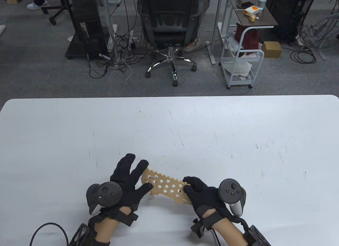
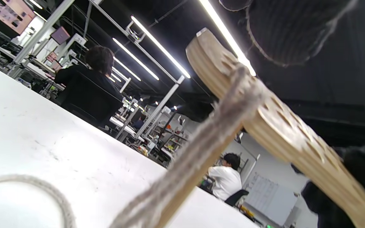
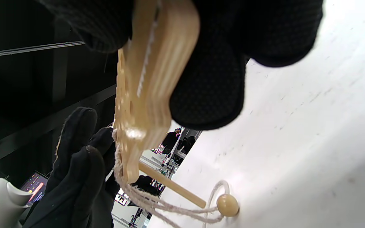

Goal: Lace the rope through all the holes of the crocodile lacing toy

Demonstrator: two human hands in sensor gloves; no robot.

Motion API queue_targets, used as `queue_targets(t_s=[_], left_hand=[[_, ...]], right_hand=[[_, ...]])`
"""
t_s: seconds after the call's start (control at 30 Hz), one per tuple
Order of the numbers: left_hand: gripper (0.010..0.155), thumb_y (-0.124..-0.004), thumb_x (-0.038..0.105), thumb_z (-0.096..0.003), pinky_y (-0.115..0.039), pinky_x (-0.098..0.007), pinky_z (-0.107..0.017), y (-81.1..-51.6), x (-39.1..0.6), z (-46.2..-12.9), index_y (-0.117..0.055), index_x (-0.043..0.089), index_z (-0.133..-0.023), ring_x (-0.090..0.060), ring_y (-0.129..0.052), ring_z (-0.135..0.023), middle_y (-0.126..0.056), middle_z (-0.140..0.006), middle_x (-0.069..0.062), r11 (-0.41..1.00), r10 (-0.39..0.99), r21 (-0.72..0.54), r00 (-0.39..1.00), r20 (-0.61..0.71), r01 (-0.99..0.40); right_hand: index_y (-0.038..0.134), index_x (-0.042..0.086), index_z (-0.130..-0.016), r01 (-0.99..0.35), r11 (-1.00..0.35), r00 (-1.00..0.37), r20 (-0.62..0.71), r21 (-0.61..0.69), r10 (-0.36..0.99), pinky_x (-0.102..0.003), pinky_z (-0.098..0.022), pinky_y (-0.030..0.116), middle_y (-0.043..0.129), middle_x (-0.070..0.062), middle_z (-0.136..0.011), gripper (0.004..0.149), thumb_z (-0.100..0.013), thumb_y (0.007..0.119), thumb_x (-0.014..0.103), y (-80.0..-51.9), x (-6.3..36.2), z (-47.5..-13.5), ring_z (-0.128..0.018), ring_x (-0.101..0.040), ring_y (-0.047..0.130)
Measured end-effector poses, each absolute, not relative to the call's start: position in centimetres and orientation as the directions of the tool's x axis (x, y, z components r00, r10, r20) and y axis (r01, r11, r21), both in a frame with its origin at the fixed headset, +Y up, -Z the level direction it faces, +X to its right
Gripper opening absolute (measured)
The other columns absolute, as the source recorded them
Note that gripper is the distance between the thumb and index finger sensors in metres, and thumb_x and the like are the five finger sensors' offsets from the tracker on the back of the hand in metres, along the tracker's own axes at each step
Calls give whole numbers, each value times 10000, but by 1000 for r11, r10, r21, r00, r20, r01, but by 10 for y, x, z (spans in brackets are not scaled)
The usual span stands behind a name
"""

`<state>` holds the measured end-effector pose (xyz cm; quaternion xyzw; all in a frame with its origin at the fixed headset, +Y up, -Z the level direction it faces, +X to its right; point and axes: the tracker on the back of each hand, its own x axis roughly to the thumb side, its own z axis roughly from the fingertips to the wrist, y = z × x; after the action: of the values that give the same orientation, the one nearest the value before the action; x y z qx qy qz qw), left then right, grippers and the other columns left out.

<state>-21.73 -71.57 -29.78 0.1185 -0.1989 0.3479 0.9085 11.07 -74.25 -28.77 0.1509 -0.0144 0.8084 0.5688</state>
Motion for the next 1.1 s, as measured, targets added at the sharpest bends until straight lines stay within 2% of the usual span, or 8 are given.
queue_targets(t_s=[0.17, 0.37, 0.53, 0.7, 0.9, 1.1], left_hand=[[702, -783, 562, -446, -425, -558, -788, -717, -237, -304, -442, 561, -1059, -364, -400, -1078, -375, -1163, -56, 638, 686, 110, 627, 369, -762], [639, -797, 528, -447, -496, -570, -763, -727, -252, -315, -568, 514, -1044, -395, -544, -1035, -624, -1076, -59, 562, 782, 97, 566, 263, -822], [611, -833, 486, -438, -496, -574, -759, -734, -251, -323, -641, 500, -1019, -399, -543, -1034, -620, -1080, -65, 653, 736, 32, 644, 210, -756], [607, -877, 493, -413, -443, -579, -772, -743, -240, -329, -689, 518, -990, -392, -473, -1057, -570, -1108, -58, 741, 671, -152, 712, 208, -654], [594, -921, 491, -377, -428, -586, -774, -749, -227, -329, -752, 526, -946, -391, -455, -1065, -540, -1130, -49, 741, 670, -291, 695, 262, -605], [582, -950, 459, -369, -425, -592, -775, -757, -216, -328, -784, 515, -924, -392, -459, -1068, -552, -1130, -46, 651, 751, -437, 611, 250, -621]], right_hand=[[710, 115, -870, -924, -357, -315, 257, 138, 914, -472, -411, 790, 954, -79, -670, 469, -472, 756, 358, -742, 112, -288, -428, -269, 1050], [727, 133, -869, -925, -360, -321, 255, 123, 912, -475, -418, 783, 962, -76, -663, 463, -468, 769, 361, -741, 115, -289, -423, -271, 1043], [744, 150, -862, -923, -365, -324, 266, 121, 908, -476, -423, 781, 971, -67, -654, 456, -462, 784, 365, -739, 116, -289, -414, -269, 1040], [747, 153, -861, -926, -357, -313, 275, 124, 909, -478, -424, 780, 966, -65, -657, 452, -464, 780, 366, -739, 116, -290, -416, -268, 1038], [748, 153, -861, -929, -347, -302, 279, 128, 911, -478, -426, 779, 965, -65, -657, 453, -463, 780, 368, -738, 117, -290, -414, -266, 1038], [754, 150, -855, -931, -338, -290, 282, 139, 915, -475, -425, 781, 970, -63, -646, 451, -463, 781, 372, -738, 117, -290, -405, -264, 1037]])
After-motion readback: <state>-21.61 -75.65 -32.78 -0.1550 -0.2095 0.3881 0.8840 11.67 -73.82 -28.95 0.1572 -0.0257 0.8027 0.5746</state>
